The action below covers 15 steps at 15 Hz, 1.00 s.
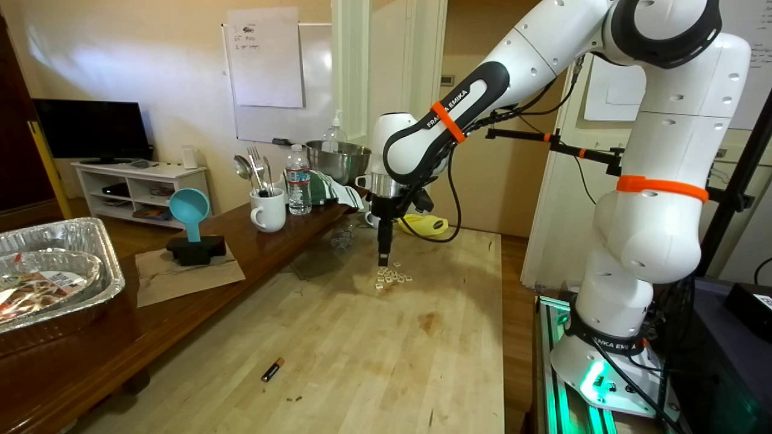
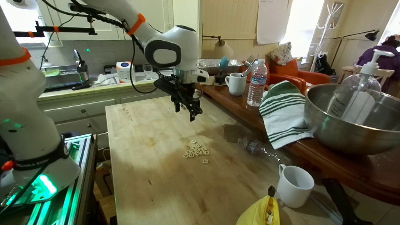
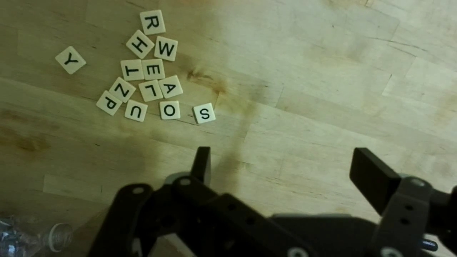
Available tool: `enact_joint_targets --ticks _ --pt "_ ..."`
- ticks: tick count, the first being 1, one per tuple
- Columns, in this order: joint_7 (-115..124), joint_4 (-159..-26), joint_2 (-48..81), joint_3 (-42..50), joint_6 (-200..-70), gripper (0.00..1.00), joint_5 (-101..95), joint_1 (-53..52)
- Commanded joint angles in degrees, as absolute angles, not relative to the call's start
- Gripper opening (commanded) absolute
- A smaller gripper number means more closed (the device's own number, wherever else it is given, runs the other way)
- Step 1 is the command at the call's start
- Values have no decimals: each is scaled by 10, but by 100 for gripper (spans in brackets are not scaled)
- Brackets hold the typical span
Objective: Use four letter tiles to form a word
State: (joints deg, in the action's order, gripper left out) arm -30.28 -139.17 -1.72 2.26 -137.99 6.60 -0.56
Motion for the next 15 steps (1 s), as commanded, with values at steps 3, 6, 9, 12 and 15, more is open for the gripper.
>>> enact_joint_targets --ticks 3,6,9,12,15 --pt "-357 -1401 6 19 -1421 100 55 -2" --pt "-377 -1398 26 18 -1445 74 51 2" --pt "-401 -1397 55 16 -1489 51 53 9" --pt "-424 -1397 78 13 -1521 27 48 18" --pt "-433 -1399 97 10 -1546 5 37 28"
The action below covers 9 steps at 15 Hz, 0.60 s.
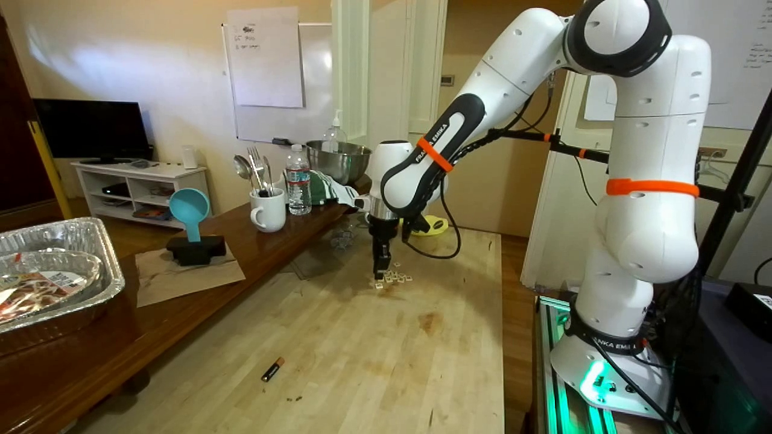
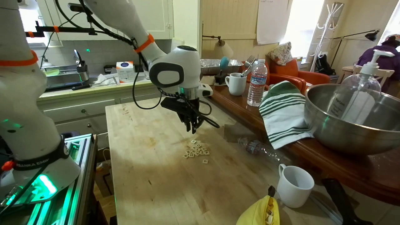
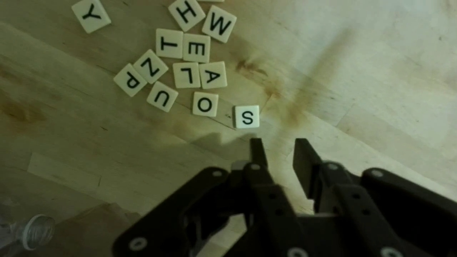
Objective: Use four letter tiles to form a word
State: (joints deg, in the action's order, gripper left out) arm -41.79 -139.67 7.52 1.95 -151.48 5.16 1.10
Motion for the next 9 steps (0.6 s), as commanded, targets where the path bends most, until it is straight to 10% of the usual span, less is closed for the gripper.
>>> enact_joint_targets --ticks 1,9 --pt "-433 -1400 103 9 -1557 1 32 30" --pt "-427 -1401 136 -7 -1592 0 20 53"
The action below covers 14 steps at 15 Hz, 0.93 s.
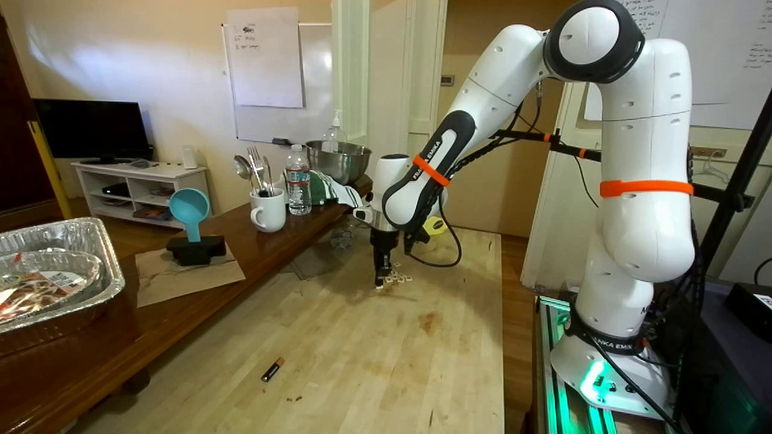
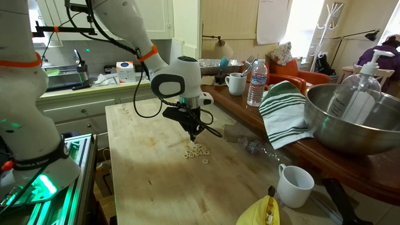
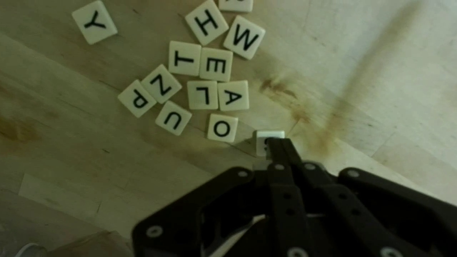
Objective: Use four letter tiles to form a word
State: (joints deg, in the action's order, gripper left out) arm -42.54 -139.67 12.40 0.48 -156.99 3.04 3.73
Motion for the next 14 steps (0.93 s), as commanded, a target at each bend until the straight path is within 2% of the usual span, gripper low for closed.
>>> enact_joint_targets --ticks 1,10,14 --pt "-426 -1401 138 -8 -1593 0 17 54" --pt "-329 -1404 163 -20 -1660 0 15 42" --pt "-281 -1399 165 -37 -1636 0 20 44"
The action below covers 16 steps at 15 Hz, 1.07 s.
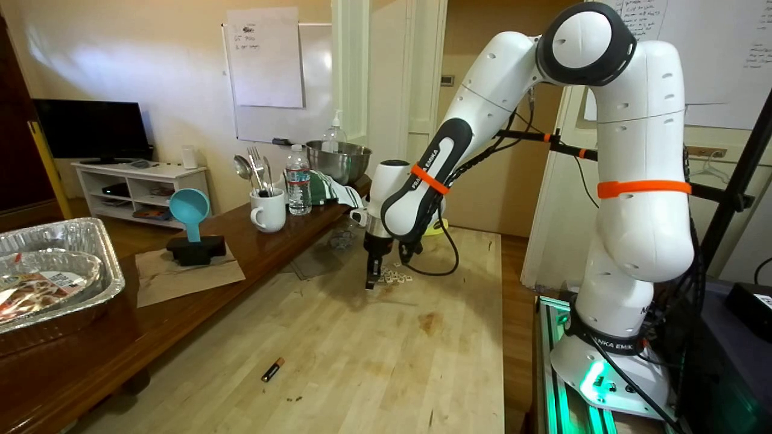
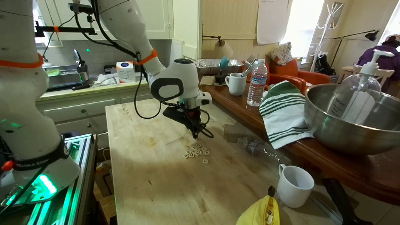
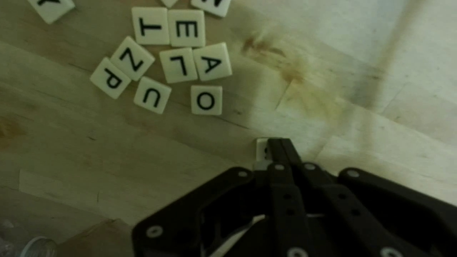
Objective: Use four letter tiles to form a word
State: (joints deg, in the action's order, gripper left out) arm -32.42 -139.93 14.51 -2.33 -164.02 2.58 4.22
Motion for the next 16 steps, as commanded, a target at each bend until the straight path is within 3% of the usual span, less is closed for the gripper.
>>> enact_joint_targets --ticks 1,16 --pt "-268 -1399 165 -38 -1635 0 16 43" --pt "-314 -1415 112 -88 -1625 0 38 81"
